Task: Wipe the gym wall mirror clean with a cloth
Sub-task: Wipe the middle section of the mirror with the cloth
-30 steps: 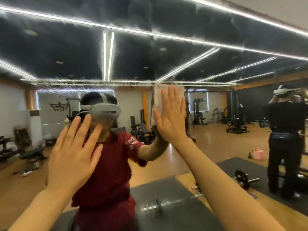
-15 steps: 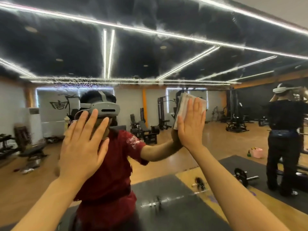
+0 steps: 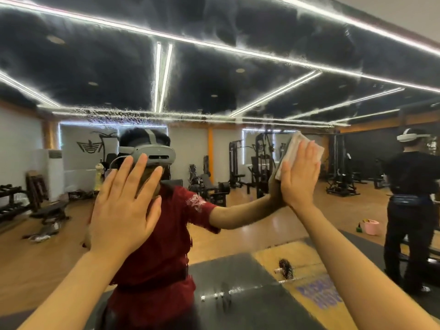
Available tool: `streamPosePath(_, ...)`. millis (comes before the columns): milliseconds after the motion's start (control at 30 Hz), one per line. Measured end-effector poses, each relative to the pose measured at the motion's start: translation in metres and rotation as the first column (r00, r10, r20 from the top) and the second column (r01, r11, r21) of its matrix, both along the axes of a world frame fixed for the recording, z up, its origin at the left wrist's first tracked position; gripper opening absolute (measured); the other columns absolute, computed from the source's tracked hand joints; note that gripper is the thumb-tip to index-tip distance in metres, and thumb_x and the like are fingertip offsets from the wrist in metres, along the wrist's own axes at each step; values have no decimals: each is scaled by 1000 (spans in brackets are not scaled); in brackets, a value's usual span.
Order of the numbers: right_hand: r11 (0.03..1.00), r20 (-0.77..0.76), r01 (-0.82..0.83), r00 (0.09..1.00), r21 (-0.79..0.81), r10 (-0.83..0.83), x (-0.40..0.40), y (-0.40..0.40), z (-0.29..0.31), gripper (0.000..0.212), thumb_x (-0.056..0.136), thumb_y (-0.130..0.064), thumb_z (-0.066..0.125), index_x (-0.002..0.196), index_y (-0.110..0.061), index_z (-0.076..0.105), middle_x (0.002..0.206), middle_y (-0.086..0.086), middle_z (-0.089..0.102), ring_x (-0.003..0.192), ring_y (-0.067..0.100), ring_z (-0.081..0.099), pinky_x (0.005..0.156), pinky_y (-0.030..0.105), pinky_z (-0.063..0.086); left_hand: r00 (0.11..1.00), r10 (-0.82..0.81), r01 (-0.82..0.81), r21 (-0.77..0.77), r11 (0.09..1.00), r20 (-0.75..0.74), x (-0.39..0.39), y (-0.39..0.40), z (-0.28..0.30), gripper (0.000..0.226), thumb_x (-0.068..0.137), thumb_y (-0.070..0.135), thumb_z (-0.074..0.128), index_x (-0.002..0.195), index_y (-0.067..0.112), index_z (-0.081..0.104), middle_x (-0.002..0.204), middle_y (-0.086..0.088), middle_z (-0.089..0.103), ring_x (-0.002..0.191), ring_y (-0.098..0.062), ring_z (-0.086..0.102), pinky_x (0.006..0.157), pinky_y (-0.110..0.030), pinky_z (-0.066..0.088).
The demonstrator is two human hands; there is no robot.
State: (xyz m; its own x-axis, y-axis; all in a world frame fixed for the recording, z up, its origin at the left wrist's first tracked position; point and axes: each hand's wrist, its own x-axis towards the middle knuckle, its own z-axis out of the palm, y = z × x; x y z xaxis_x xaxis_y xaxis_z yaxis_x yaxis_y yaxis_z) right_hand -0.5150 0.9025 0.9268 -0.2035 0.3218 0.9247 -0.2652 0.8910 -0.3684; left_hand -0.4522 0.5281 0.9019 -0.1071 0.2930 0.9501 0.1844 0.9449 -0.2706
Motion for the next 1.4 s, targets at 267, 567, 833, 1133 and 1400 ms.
streamPosePath(267,977,56,-62,997,204,52,7,-19,-97,68,101,-46,20,157,-8,12,165,9,4,152,26,2,122,49,0,999,-22,21,-9,1000,-34,-1,1,0,56,95,35,41,147,13,44,158,-15,29,147,-34,24,121,-43,10)
streamPosePath(567,987,-19,-70,997,144,74,4,5,2,66,103,-47,19,154,-6,19,160,17,20,149,31,18,119,57,16,996,-29,28,-10,1000,-85,-1,2,0,55,95,33,42,144,10,47,157,-17,31,146,-35,26,120,-43,12)
streamPosePath(833,990,-35,-69,997,123,74,-2,42,22,62,100,-42,26,155,-15,15,160,14,20,148,31,20,117,59,19,997,-10,9,-9,1000,-77,0,3,0,55,93,33,43,143,9,49,156,-17,32,145,-35,27,120,-43,12)
streamPosePath(1133,995,-48,-71,996,74,74,-6,49,39,63,101,-41,29,155,-12,15,159,13,22,146,32,23,116,56,22,996,-86,87,-74,993,16,3,43,40,54,91,33,40,138,12,55,151,-18,39,140,-38,33,112,-54,25)
streamPosePath(1400,995,-40,-89,995,53,91,-7,56,6,67,100,-44,30,156,-10,14,162,10,18,150,27,15,119,55,17,999,26,-21,-197,980,21,-21,75,52,58,94,37,32,143,11,48,154,-20,34,143,-38,28,119,-50,15)
